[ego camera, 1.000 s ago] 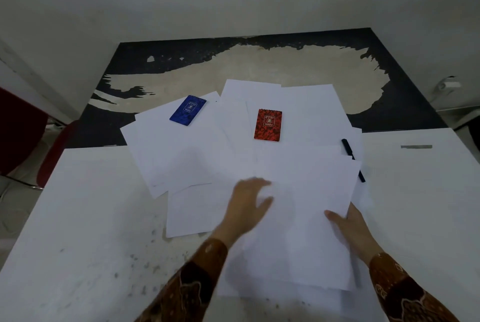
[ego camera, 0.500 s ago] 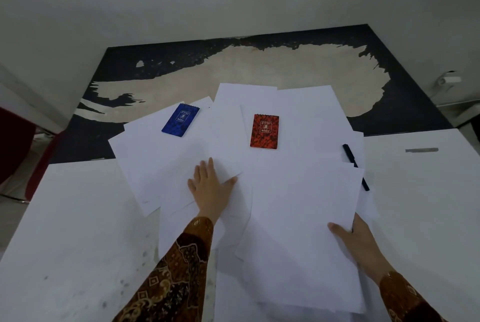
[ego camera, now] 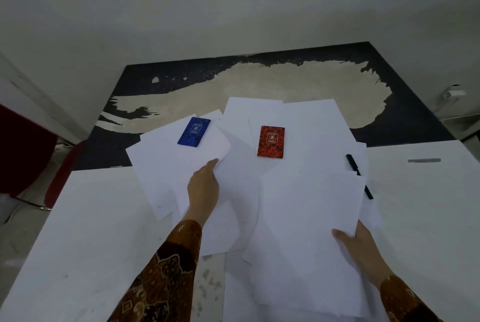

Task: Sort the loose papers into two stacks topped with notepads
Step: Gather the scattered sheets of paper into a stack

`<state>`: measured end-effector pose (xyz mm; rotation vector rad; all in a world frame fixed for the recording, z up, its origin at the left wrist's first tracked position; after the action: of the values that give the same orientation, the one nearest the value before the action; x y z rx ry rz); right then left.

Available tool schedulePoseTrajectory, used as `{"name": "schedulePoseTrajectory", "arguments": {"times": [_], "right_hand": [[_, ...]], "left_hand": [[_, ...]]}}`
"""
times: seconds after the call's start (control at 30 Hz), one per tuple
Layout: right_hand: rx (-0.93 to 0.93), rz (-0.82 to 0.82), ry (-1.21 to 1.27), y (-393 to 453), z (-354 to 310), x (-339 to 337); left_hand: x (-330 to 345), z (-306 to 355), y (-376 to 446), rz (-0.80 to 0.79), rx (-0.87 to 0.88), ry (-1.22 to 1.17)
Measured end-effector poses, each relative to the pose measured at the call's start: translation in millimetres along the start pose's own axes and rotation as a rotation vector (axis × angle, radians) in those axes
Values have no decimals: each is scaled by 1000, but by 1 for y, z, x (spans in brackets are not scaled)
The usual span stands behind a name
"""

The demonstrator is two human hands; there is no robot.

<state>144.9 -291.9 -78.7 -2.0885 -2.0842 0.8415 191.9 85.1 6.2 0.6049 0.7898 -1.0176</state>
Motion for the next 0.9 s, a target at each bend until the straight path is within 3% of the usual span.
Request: {"name": "schedulePoseTrajectory", "arguments": {"times": [0.13, 0.23, 0.37, 0.43, 0.53, 0.6, 0.67, 0.8, 0.83, 0.9], "right_hand": [[19, -3, 21, -5, -5, 0], [36, -40, 62, -8, -10, 4], [73, -73, 175, -26, -17, 13], [137, -80, 247, -31, -14, 17], [91, -150, 215, -40, -19, 22], [-5, -161, 91, -49, -34, 22], [-66, -150, 65, -56, -51, 17], [-214, -228, 72, -80, -102, 1], [-246, -273, 74, -89, -113, -4], [-291, -362, 71, -108, -134, -14]], "left_hand": [[-14, 25, -43, 61, 51, -102], [0, 32, -88, 32, 197, -152], [35, 45, -163, -164, 472, -161], [54, 48, -196, -386, 555, -141], [65, 49, -235, -771, 470, -172], [61, 50, -246, -870, 422, -158], [52, 52, -240, -806, 341, -225], [16, 39, -190, -308, -109, -614], [9, 37, -179, -296, -226, -744], [5, 37, -163, -442, -374, -963]]}}
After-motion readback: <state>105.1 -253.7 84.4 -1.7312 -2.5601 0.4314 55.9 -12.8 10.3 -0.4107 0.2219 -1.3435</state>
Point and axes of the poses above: each hand's wrist, its own y-axis towards the middle knuckle, its own x-axis out of the palm, z = x × y, the point moved 5 cm from there along y, towards the middle knuckle, and after that the axes turned 6 degrees about -y, right-handed, at the moved point
